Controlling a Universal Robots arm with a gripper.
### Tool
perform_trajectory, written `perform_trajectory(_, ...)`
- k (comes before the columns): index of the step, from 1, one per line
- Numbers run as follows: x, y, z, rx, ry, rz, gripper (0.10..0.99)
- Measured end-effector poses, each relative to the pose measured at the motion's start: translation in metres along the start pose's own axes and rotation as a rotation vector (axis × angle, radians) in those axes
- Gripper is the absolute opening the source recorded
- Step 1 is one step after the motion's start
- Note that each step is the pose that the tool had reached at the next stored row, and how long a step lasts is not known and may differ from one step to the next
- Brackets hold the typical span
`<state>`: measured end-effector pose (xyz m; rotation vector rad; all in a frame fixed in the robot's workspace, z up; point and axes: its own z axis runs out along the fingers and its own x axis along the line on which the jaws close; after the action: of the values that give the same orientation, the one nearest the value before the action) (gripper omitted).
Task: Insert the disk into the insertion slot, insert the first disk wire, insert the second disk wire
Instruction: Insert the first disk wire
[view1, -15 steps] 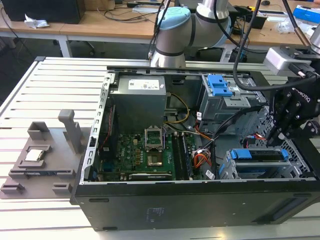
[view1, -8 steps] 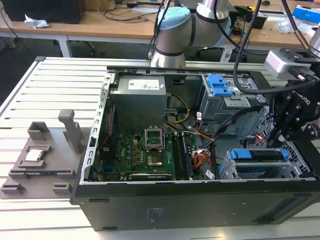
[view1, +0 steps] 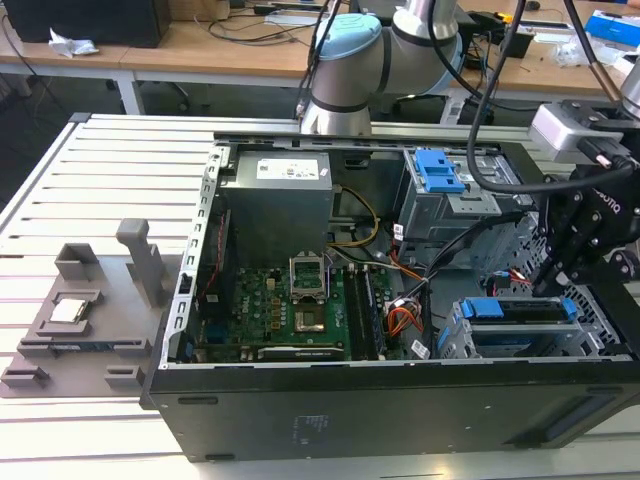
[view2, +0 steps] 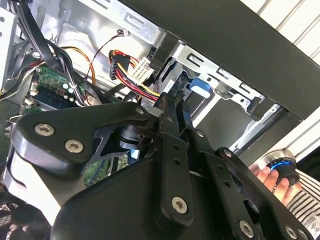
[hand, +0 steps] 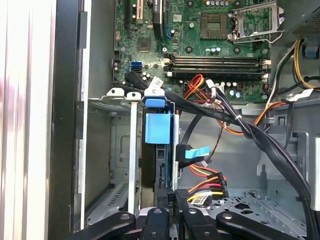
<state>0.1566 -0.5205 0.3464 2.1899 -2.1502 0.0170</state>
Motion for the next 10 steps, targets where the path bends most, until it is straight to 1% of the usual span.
perform_trajectory(2,0.0072,0.0014,0.0010,0.000,-0.0054,0.000,0.169)
perform_trajectory(3,0.0095,0.0026,0.0013,0.000,-0.0114,-0.001,0.169)
perform_trajectory(4,0.0102,0.0030,0.0016,0.000,-0.0180,-0.001,0.169)
perform_trajectory(6,0.0102,0.0031,0.0015,0.000,-0.0270,0.003,0.169)
perform_trajectory(8,0.0102,0.0032,0.0019,0.000,-0.0364,0.024,0.169)
perform_trajectory(10,0.0102,0.0032,0.0032,-0.002,-0.0385,0.073,0.169)
